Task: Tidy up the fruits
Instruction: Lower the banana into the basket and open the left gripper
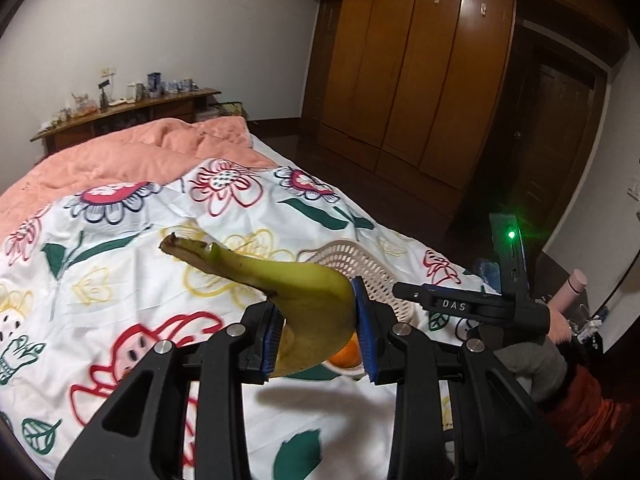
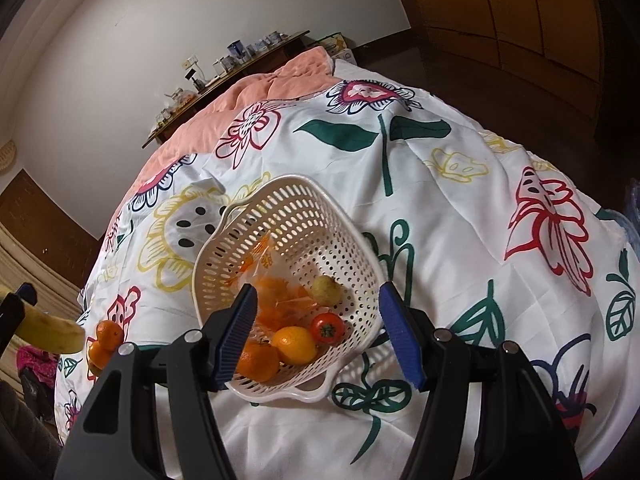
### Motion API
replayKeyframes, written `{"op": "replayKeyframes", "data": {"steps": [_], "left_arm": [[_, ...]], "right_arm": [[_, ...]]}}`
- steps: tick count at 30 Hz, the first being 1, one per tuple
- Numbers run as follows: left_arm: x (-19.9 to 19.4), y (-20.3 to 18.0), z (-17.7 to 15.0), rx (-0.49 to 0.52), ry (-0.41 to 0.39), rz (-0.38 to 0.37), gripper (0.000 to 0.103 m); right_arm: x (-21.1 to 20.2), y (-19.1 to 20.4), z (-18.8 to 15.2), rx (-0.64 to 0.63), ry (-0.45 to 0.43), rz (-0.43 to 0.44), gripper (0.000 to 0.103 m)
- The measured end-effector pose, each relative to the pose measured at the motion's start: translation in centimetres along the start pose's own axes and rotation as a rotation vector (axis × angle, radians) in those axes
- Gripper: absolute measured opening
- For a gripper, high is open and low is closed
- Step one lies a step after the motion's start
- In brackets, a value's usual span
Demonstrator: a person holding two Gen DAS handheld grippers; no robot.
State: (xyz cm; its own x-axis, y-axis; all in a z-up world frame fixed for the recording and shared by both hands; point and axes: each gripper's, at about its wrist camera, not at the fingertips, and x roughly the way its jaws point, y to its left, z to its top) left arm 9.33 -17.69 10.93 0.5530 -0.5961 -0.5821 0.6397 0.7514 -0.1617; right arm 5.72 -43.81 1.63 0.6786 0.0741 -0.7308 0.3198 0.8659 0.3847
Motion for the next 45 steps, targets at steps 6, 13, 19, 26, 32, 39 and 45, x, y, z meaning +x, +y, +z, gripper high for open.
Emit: {"op": "replayKeyframes", "data": {"steps": [6,13,19,26,32,39,45], "left_arm": [[3.4,-1.3,0.8,0.001,0.055,-0.047,0.033],[7.2,-2.3,0.8,-0.018,0.137,-0.077,0.033],[9.6,-3.1,1.2,-0.017,0.191,-0.078,0.033],[11.6,-4.2,2.1,-0.021,0.212,-0.090,0.033],[12.8,-4.1,2.7,-0.084,0.207,-0.106,0.062],[11.4,-2.8,3.1,-0.090,0.158,-0.063,0.070],[10.6,-1.3,2.8,-0.123,0.154,-0.028,0.070]], "right_arm": [[-0.1,-0.9,0.2,0.024,-0.008,-0.005,0.063],[0.0,-1.9,0.1,0.044,-0.009,-0.010,0.063],[0.2,-2.6,0.1,0.059,-0.007,-0.013,0.063],[0.1,-3.2,0.2,0.071,-0.012,-0.016,0.063],[0.0,-3.5,0.1,0.076,-0.012,-0.017,0.063],[-0.1,-3.3,-0.1,0.069,-0.012,-0.015,0.063],[-0.2,-2.6,-0.2,0.054,-0.012,-0.014,0.063]]}}
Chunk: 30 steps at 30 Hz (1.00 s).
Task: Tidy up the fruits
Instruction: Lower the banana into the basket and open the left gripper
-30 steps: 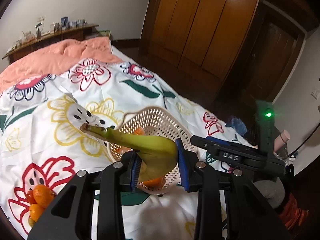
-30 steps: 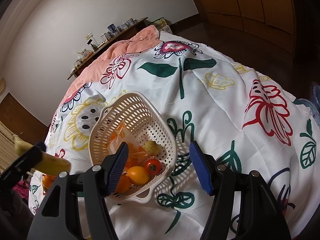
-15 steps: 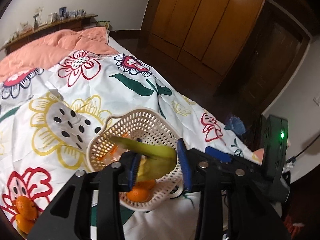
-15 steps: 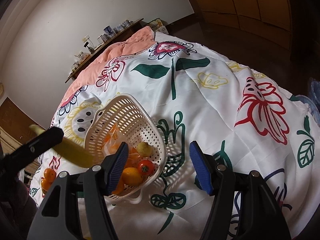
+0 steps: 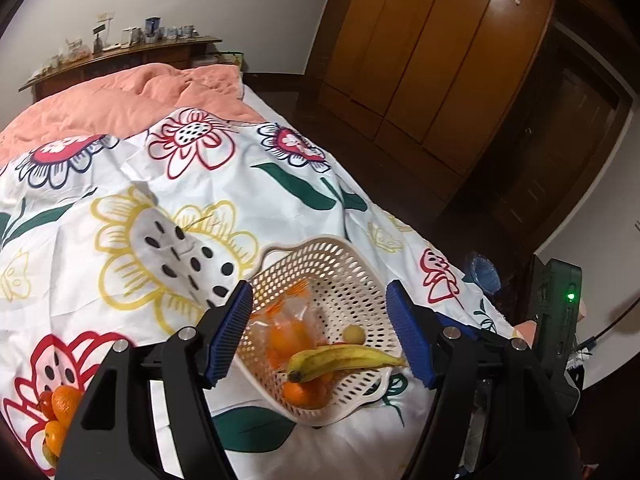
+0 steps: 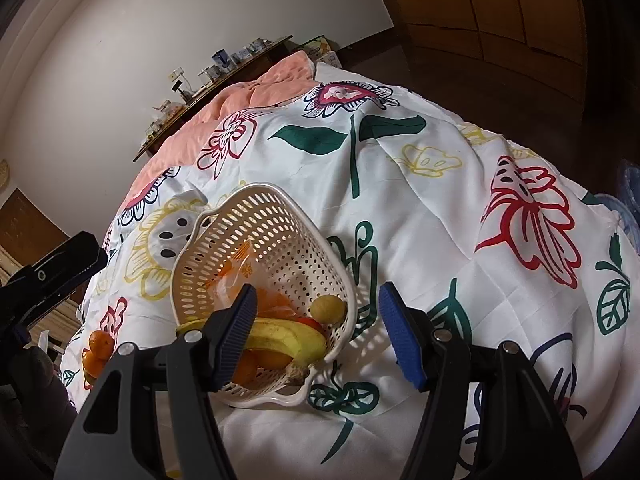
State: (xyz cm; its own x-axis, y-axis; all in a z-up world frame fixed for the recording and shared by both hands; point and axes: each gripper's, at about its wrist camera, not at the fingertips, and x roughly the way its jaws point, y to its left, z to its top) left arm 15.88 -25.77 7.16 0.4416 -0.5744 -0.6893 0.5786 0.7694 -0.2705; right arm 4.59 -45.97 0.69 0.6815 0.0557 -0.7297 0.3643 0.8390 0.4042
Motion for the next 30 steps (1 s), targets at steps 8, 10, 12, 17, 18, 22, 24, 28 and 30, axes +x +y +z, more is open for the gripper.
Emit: {"op": "replayKeyframes", "data": {"steps": [8,10,12,17,18,22,24,28,30], "left_arm": [[-1.8,1.2,-0.6,-0.030,-0.028,0.030,0.075],[-2.4,1.5,-0.7,-0.040,-0.038,0.038,0.075],[-2.9,1.8,-0.8,-0.046,-0.047,0.044,0.076],[-4.2,2.3,-1.2,-0.050,-0.071,0.063,0.076],[-4.5,2.4,-1.4,-0.050,-0.075,0.068,0.076],[-5.4,3.3,-2.3,-0.064,-0.094,0.082,0.077],[-5.7,3.9,-2.8,-0.083,-0.097,0.085,0.078],[-6.7,4.7,-3.5,-0.099,-0.110,0.107,0.078],[-7.7,5.1,-3.9,-0.097,-0.131,0.144,0.078]], "right_arm": [[0.3,1.6,-0.8,-0.026,0.028,0.027,0.063],[0.2,2.4,-1.1,-0.040,0.040,0.055,0.063],[0.1,3.7,-1.6,-0.055,0.061,0.103,0.065],[1.0,4.9,-2.9,-0.015,0.162,0.229,0.069],[1.3,5.0,-3.2,-0.005,0.180,0.238,0.069],[2.6,5.3,-4.0,0.014,0.213,0.228,0.069],[3.4,5.6,-4.3,0.018,0.229,0.224,0.069],[5.1,6.1,-4.5,0.016,0.264,0.205,0.070],[5.8,6.0,-4.5,0.014,0.273,0.183,0.071]]}}
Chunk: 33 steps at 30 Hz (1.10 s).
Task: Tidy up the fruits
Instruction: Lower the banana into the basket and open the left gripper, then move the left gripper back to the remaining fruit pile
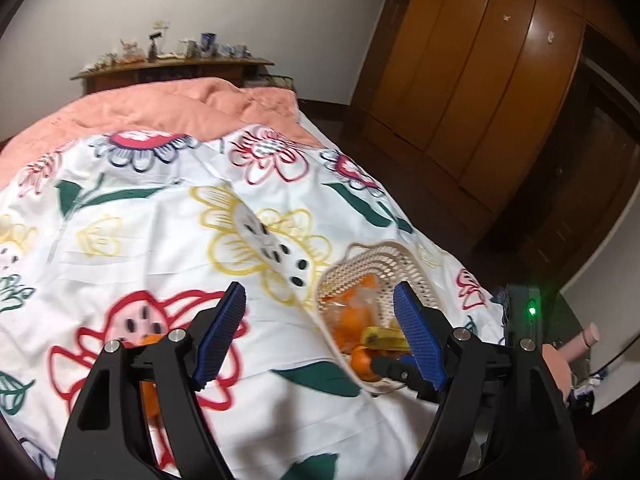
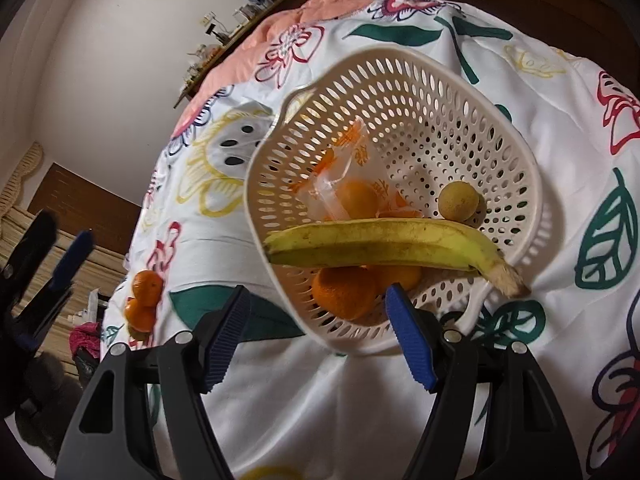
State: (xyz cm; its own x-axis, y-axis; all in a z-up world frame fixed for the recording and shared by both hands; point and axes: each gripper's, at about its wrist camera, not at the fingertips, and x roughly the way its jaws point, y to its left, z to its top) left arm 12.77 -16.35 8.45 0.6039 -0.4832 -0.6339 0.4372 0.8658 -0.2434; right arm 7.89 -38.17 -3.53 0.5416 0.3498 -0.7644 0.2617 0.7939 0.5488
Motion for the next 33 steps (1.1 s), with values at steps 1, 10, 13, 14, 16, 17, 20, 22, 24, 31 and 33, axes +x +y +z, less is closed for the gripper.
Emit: {"op": "replayKeyframes", "data": {"steps": [1,10,13,14,16,17,20,22,24,31,33], "left_arm": [[-0.3,0.2,-0.1,0.001,-0.009,0.010,0.078],[-3.5,2.6,-1.3,-0.043,-0.062,0.045,0.083],[-4.7,3.1,-1.8,-0.051,-0.078,0.047,0.083],[-5.0,3.2,-1.8,-0.055,-0.083,0.045,0.083],[-5.9,3.6,-2.0,-0.064,-0.098,0.044,0.083],[-6.4,4.0,-2.1,-0.070,-0.107,0.045,0.083],[-7.6,5.0,-2.3,-0.093,-0.128,0.053,0.083],[-8.2,5.9,-2.5,-0.112,-0.138,0.061,0.083],[-8.8,7.0,-2.6,-0.138,-0.148,0.073,0.083],[-10.8,11.0,-3.0,-0.224,-0.188,0.129,0.083],[-11.3,12.0,-3.1,-0.241,-0.195,0.151,0.083]], "right_arm": [[0.2,-0.2,0.1,0.004,0.002,-0.012,0.071],[0.8,-0.2,2.2,-0.044,-0.053,-0.139,0.073],[0.5,0.0,3.5,-0.074,-0.113,-0.200,0.075],[0.4,-0.1,4.1,-0.079,-0.127,-0.212,0.076],[0.7,-0.2,4.9,-0.073,-0.128,-0.210,0.077],[0.7,-0.2,5.1,-0.075,-0.127,-0.209,0.077],[0.5,0.8,5.1,-0.119,-0.146,-0.223,0.077],[0.0,1.5,4.7,-0.143,-0.157,-0.221,0.077],[-0.5,2.4,4.3,-0.167,-0.169,-0.218,0.077],[-1.9,6.4,2.8,-0.251,-0.204,-0.176,0.077],[-2.3,7.3,2.3,-0.268,-0.212,-0.163,0.077]]}}
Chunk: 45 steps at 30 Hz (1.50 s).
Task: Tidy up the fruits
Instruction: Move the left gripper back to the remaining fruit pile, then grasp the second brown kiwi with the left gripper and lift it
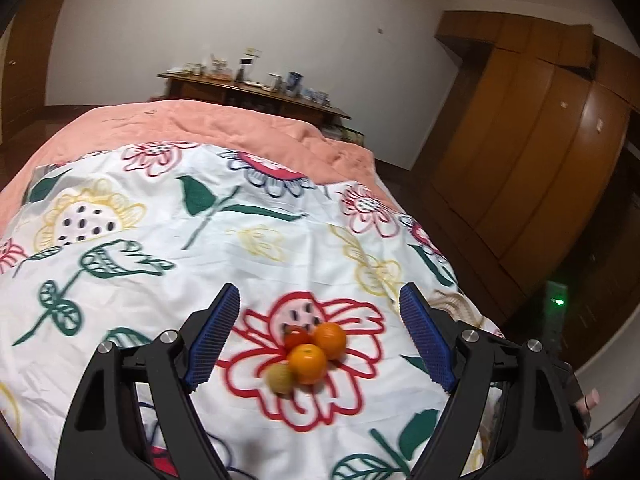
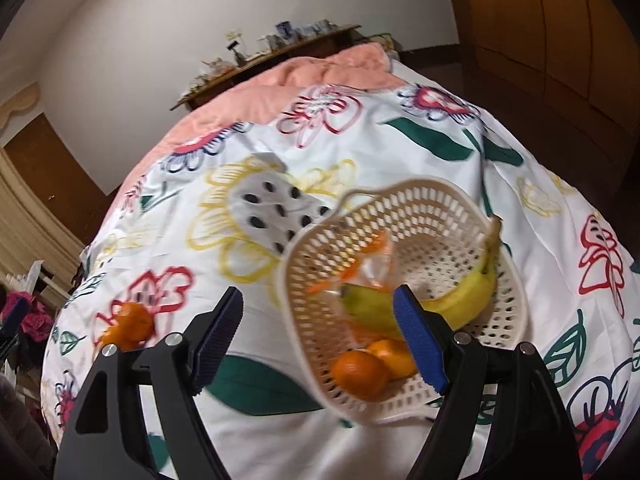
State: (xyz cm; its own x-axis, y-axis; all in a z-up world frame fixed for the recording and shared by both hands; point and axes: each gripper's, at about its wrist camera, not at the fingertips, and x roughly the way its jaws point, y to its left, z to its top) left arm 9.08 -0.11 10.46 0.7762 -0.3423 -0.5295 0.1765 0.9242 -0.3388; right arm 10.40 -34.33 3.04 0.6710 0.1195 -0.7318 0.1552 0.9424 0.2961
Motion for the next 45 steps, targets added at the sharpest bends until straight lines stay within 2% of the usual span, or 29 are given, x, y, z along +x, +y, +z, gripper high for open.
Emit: {"op": "replayKeyframes", "data": {"steps": [8,14,21,23,26,29,32,37,45], "left_arm": [[-0.8,2.8,0.1,-0.049,-0.007,0.063,0.083],[0.0,2.8,-1.3,0.009,0.012,0.092,0.083],[1.5,2.7,-3.0,0.076,0.077,0.068,0.069],[2.0,2.5,-3.4,0.095,0.093,0.060,0.067],[3.2,2.1,-4.3,0.123,0.135,0.049,0.058],[4.3,1.6,-5.2,0.159,0.173,0.034,0.055],[4.9,1.3,-5.9,0.190,0.197,0.020,0.047],[5.3,1.3,-6.0,0.193,0.217,0.005,0.042],[6.9,1.4,-6.9,0.212,0.298,0.023,0.038]], "right_arm": [[-2.1,3.7,-0.1,-0.061,-0.026,0.066,0.077],[-2.4,6.3,-1.2,-0.109,-0.008,0.114,0.077],[-1.5,8.4,-3.1,-0.166,0.038,0.130,0.077],[-1.5,8.9,-3.3,-0.183,0.033,0.121,0.077],[-1.7,9.1,-3.7,-0.194,0.019,0.107,0.077],[-1.7,9.4,-4.0,-0.212,0.017,0.098,0.077],[-1.7,9.5,-4.1,-0.220,0.011,0.097,0.077],[-1.5,9.2,-4.2,-0.208,0.021,0.102,0.077],[-1.2,9.2,-4.3,-0.207,0.030,0.105,0.077]]}}
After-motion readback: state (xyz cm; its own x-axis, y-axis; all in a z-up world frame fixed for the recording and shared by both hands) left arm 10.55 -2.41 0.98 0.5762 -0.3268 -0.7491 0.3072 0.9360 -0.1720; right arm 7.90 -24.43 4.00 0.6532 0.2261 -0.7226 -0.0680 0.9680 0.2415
